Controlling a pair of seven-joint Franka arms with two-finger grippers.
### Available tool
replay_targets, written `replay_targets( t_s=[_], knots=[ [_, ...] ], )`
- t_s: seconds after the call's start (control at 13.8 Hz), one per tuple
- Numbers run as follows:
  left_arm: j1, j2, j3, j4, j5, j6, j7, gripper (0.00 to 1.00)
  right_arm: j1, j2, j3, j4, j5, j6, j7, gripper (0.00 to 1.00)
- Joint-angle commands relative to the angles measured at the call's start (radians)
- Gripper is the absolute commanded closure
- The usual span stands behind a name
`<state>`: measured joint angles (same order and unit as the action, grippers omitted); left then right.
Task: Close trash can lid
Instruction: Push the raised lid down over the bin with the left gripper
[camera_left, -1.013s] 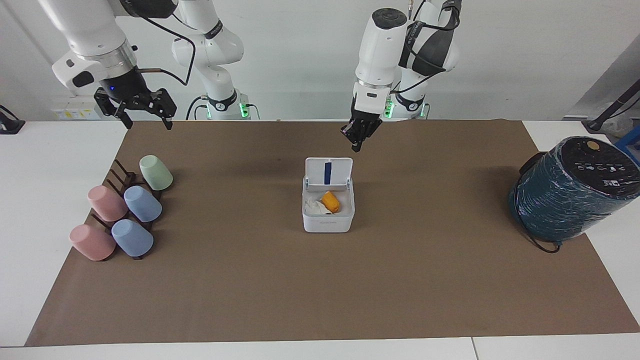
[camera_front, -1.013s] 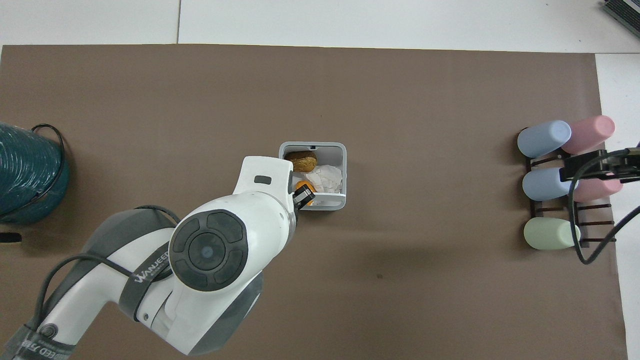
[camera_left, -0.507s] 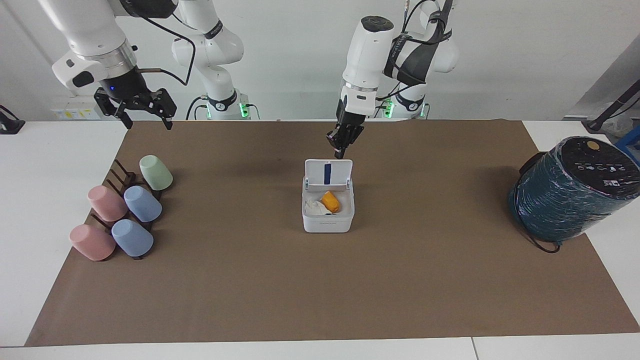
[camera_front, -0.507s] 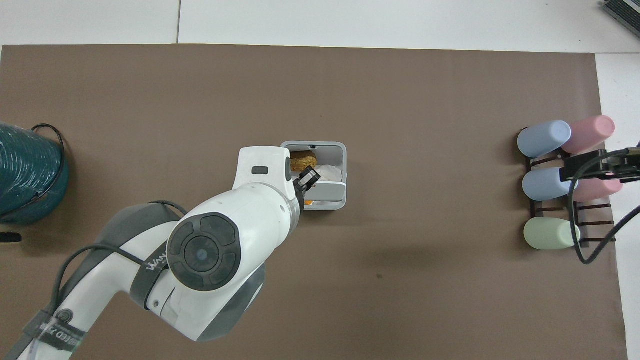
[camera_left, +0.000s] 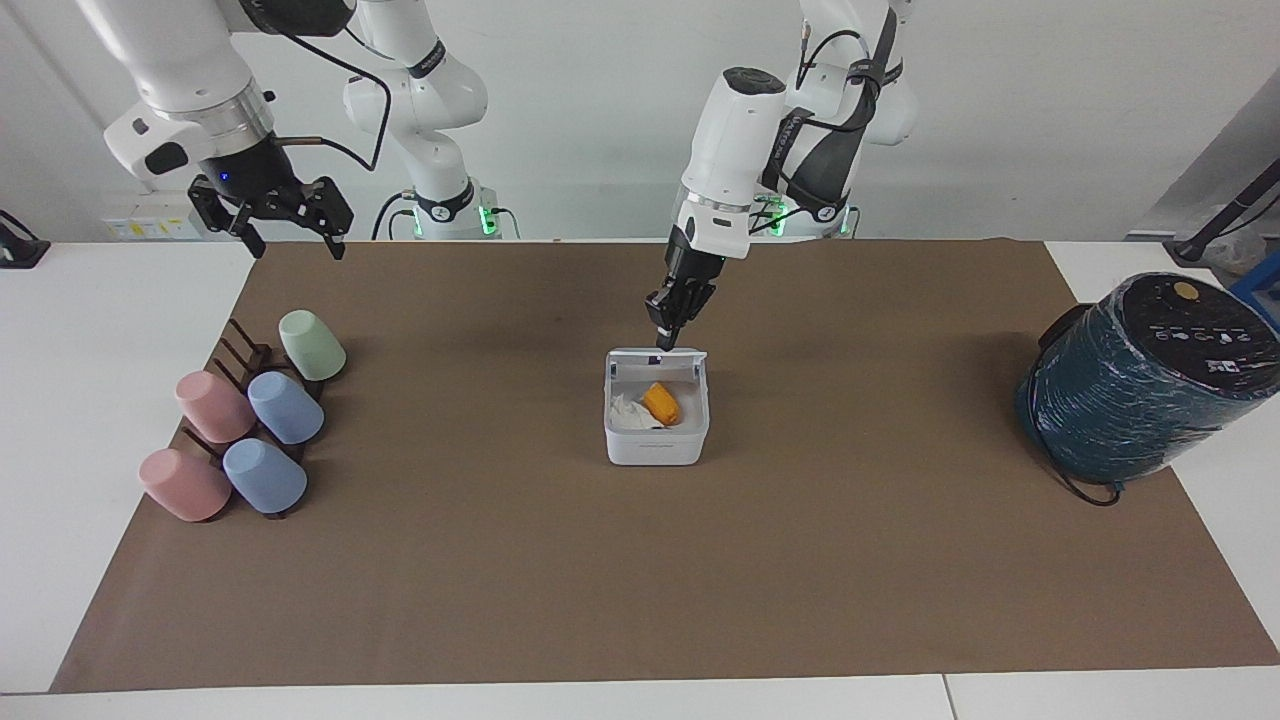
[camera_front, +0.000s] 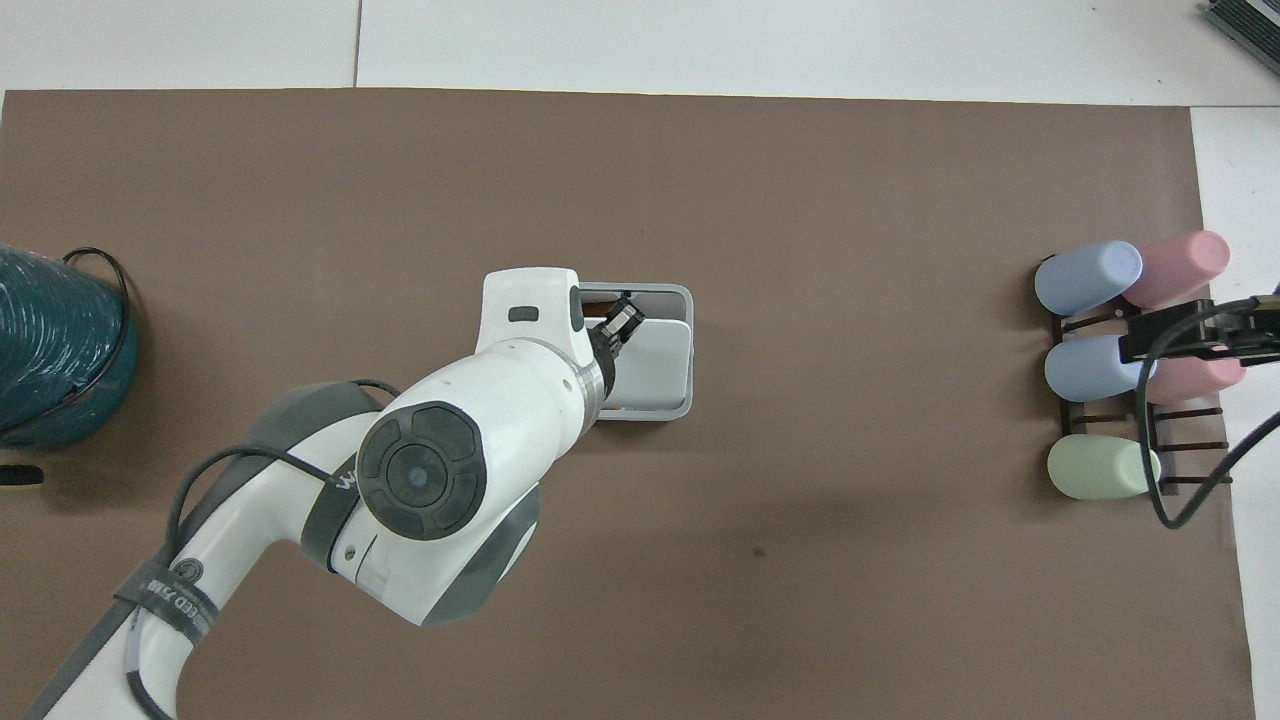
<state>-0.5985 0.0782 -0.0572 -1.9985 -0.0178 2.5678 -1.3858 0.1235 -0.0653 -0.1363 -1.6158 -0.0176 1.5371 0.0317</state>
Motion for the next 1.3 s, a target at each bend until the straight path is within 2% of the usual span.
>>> replay_targets(
  t_s=[0.0,0.8,1.23],
  knots=[
    [0.028,0.015,-0.001,-0.005,-0.01,0.074,-0.004,1.0,-0.01,-0.024,0.009,-0.024,0.016,-0.003,0.007,0.0],
    [0.042,0.055,-0.001,-0.013,-0.024,0.126,-0.001,1.0,-0.01,-0.024,0.007,-0.024,0.016,-0.003,0.007,0.0],
    [0.022,0.135,-0.001,-0.005,-0.024,0.201,-0.012,1.0,-0.01,-0.024,0.009,-0.024,0.016,-0.003,0.007,0.0]
  ],
)
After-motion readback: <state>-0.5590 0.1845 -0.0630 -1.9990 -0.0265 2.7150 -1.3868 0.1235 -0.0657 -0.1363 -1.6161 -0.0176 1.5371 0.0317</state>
